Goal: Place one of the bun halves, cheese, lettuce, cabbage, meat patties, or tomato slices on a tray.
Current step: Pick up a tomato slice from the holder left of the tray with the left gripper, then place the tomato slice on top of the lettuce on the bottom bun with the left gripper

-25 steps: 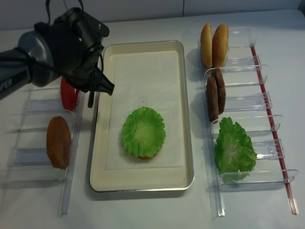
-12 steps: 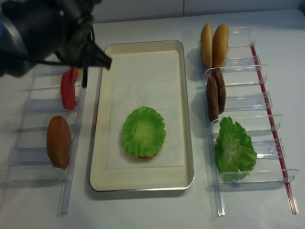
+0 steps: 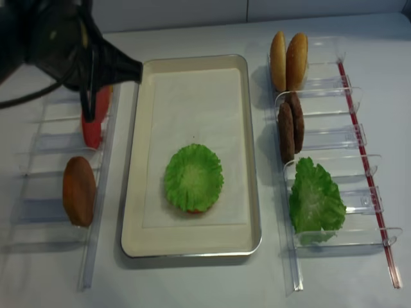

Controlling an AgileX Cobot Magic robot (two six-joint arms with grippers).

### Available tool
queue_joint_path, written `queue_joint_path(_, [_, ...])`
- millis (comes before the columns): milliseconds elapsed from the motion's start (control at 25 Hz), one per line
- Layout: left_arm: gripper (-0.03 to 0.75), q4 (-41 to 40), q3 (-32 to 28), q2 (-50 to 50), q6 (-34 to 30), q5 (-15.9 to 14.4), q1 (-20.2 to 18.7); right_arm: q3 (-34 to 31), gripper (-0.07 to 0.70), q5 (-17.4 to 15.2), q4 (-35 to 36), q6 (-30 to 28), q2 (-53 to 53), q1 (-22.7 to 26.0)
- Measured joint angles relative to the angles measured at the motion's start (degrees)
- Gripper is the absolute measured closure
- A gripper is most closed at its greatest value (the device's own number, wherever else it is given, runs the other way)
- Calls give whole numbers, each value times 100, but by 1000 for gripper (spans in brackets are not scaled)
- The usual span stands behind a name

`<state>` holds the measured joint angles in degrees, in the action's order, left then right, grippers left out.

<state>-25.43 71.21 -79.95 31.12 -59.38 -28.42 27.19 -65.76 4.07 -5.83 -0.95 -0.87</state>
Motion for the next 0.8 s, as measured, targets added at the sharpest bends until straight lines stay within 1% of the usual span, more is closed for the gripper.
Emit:
queue_joint_path(40, [685,167,-165,130,0,92,0,0,181,0,0,0,0,0])
queue_joint_path(200, [685,657,-827,673,-14,695,0,0,181,0,-12,0,0,0])
queue_joint_path(280, [685,989,-1030,864,-206,944,0,0,182,0,-12,0,0,0])
queue_joint_path(320, [685,1225,-1093,914,-436,1024,0,0,182,0,-12,0,0,0])
queue_joint_path(440, [685,2198,-1130,966,-1413,1228,27,0,182,0,-12,0,0,0])
queue_joint_path(520, [685,2999,-1159,966,-2091,1359,156,0,182,0,-12,0,0,0])
queue_joint_path(600, [685,3869,-1159,929,-2678,1414,424,0,182,0,-12,0,0,0])
queue_joint_path(680, [685,4784,-1242,878,-3386,1448,848,0,182,0,-12,0,0,0])
queue_joint_path(760, [685,5857,-1483,843,-4360,1435,1288,0,182,0,-12,0,0,0])
queue_joint_path(800, [685,6459,-1621,834,-4873,1371,1523,0,182,0,-12,0,0,0])
